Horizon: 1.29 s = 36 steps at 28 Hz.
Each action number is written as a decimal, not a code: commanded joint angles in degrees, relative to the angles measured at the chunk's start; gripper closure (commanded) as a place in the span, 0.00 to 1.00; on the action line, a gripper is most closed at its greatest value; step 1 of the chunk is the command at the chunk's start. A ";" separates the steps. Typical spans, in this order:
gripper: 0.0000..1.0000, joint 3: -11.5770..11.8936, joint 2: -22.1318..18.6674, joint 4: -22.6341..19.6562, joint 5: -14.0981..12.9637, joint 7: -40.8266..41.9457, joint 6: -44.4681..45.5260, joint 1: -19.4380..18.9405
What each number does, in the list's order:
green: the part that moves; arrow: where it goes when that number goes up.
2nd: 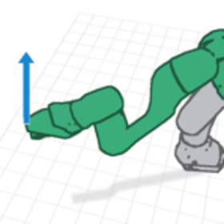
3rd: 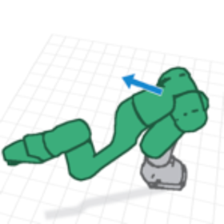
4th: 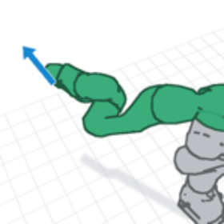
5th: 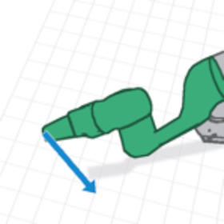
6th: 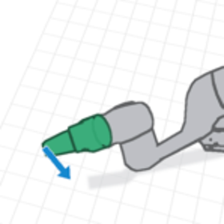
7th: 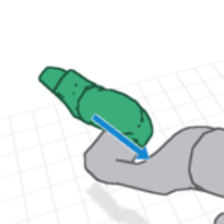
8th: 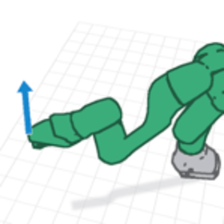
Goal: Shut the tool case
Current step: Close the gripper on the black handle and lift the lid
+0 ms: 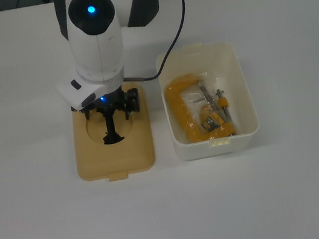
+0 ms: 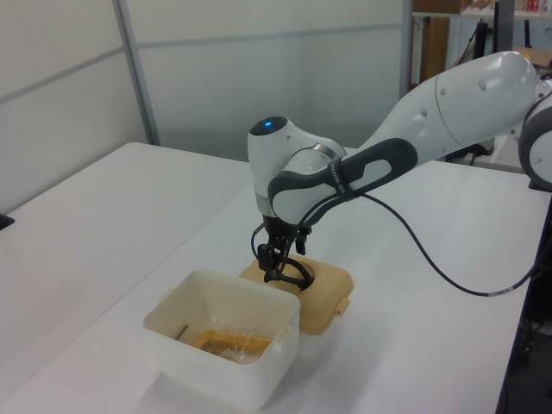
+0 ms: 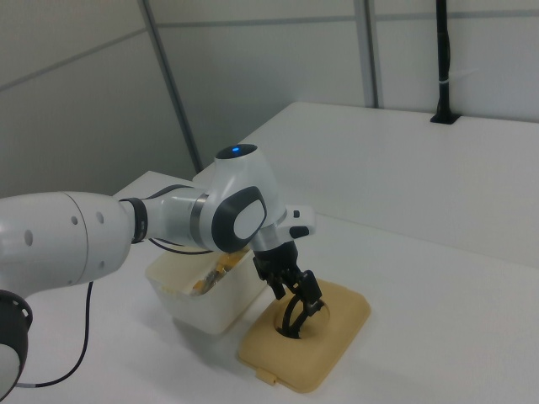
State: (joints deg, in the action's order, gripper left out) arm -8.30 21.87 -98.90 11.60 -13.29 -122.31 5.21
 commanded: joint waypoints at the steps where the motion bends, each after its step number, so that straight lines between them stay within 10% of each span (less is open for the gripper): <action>1: 0.64 -0.31 1.50 2.13 1.14 -1.91 -0.48 0.15; 4: 1.00 -0.49 1.59 2.31 1.14 -2.09 -0.48 0.15; 26: 1.00 -1.28 0.80 5.64 0.00 -0.34 5.05 1.99; 36: 1.00 -0.75 -2.36 11.88 -6.41 9.42 17.36 4.89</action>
State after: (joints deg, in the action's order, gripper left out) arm -9.10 22.13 -88.63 8.08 -7.61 -108.84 8.77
